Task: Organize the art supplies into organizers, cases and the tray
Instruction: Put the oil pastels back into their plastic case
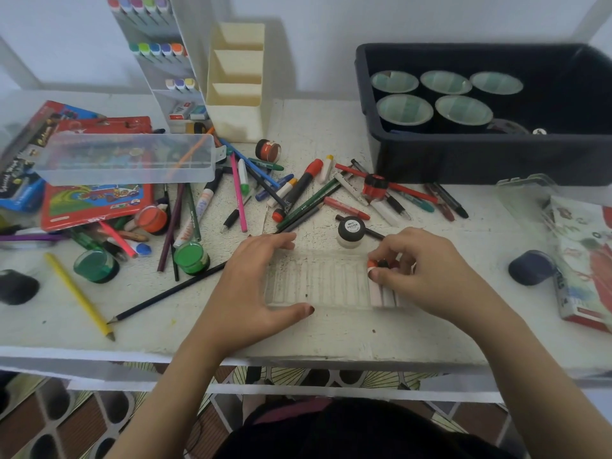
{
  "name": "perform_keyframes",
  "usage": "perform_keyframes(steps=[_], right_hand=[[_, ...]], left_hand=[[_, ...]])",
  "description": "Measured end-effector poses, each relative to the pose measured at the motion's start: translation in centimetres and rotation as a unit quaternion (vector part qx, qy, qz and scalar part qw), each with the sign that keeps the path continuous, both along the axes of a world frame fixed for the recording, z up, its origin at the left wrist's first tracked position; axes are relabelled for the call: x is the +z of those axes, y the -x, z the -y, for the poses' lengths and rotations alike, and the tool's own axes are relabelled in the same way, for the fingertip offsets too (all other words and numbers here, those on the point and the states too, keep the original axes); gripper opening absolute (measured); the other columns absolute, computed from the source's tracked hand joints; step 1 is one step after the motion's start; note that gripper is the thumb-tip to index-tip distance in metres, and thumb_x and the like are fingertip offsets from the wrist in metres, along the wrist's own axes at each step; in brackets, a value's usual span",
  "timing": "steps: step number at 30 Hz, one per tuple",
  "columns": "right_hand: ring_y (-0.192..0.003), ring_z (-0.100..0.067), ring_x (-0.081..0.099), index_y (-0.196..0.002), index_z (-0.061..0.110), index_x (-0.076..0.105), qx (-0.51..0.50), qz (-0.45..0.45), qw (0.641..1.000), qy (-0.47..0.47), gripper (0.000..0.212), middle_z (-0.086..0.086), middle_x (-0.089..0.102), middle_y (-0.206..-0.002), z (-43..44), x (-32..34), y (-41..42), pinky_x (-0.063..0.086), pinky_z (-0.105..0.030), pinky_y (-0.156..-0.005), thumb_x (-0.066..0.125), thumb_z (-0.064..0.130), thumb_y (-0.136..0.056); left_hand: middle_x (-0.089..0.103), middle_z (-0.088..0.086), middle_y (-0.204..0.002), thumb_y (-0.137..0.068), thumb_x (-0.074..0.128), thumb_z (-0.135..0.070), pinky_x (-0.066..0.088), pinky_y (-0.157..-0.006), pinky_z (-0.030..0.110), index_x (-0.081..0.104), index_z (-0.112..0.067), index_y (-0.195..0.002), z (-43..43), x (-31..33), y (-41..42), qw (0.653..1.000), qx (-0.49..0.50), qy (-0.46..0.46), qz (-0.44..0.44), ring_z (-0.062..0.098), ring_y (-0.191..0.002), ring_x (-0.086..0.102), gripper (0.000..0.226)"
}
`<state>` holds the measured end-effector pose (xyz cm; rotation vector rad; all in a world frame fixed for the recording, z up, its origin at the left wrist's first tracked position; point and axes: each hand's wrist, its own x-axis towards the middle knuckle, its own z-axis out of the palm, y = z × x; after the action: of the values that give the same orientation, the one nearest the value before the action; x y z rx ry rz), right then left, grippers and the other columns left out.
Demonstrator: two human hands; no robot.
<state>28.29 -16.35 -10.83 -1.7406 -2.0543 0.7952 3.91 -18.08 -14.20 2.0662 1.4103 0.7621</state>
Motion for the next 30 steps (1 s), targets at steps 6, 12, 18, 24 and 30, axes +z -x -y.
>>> perform_keyframes(steps=[6, 12, 18, 24, 30], right_hand=[[-0.070, -0.003, 0.050, -0.087, 0.030, 0.067, -0.001, -0.008, 1.000, 0.000, 0.008, 0.013, 0.055, -0.088, 0.0, -0.1, -0.1, 0.035, -0.012, -0.061, 0.072, 0.028, -0.080], [-0.070, 0.000, 0.049, -0.092, 0.032, 0.061, -0.018, -0.024, 0.999, -0.018, 0.016, 0.016, 0.053, -0.087, 0.3, -0.3, 0.2, 0.033, -0.010, -0.060, 0.072, 0.029, -0.079], [-0.072, 0.005, 0.049, -0.085, 0.034, 0.064, -0.004, -0.044, 0.999, -0.009, 0.015, 0.014, 0.056, -0.081, 0.5, -0.2, 0.0, 0.038, -0.008, -0.061, 0.073, 0.024, -0.078], [-0.079, 0.007, 0.048, -0.090, 0.034, 0.062, 0.019, -0.018, 0.999, -0.041, 0.018, 0.016, 0.054, -0.079, 0.8, -1.0, 0.1, 0.036, -0.007, -0.064, 0.072, 0.028, -0.077], [-0.068, -0.002, 0.051, -0.087, 0.026, 0.065, -0.048, -0.042, 0.994, -0.083, 0.005, 0.013, 0.059, -0.078, -0.8, -0.6, -0.4, 0.039, -0.010, -0.058, 0.062, 0.022, -0.086]], left_hand=[[0.051, -0.019, -0.119, -0.064, 0.068, -0.058, 0.021, -0.099, 0.006, 0.061, -0.032, -0.113, -0.2, -0.1, 0.0, 1.000, -0.016, -0.017, -0.010, 0.000, -0.120, 0.040, 0.057], [0.048, -0.017, -0.121, -0.064, 0.063, -0.062, 0.024, -0.100, 0.013, 0.062, -0.034, -0.116, -0.2, -0.3, 0.1, 0.999, -0.014, -0.013, -0.032, -0.001, -0.121, 0.037, 0.059], [0.046, -0.018, -0.122, -0.066, 0.061, -0.062, 0.022, -0.099, 0.012, 0.058, -0.033, -0.120, -0.2, -0.4, 0.0, 0.999, -0.014, -0.016, -0.049, -0.002, -0.122, 0.035, 0.062], [0.047, -0.020, -0.120, -0.066, 0.063, -0.062, 0.022, -0.099, 0.009, 0.060, -0.033, -0.117, -0.5, -0.3, 0.0, 0.999, -0.017, -0.018, -0.041, -0.002, -0.120, 0.037, 0.058], [0.050, -0.021, -0.120, -0.065, 0.067, -0.058, 0.020, -0.099, 0.004, 0.059, -0.030, -0.111, -0.5, -0.2, 0.1, 0.999, -0.017, -0.023, -0.026, -0.001, -0.119, 0.041, 0.055]])
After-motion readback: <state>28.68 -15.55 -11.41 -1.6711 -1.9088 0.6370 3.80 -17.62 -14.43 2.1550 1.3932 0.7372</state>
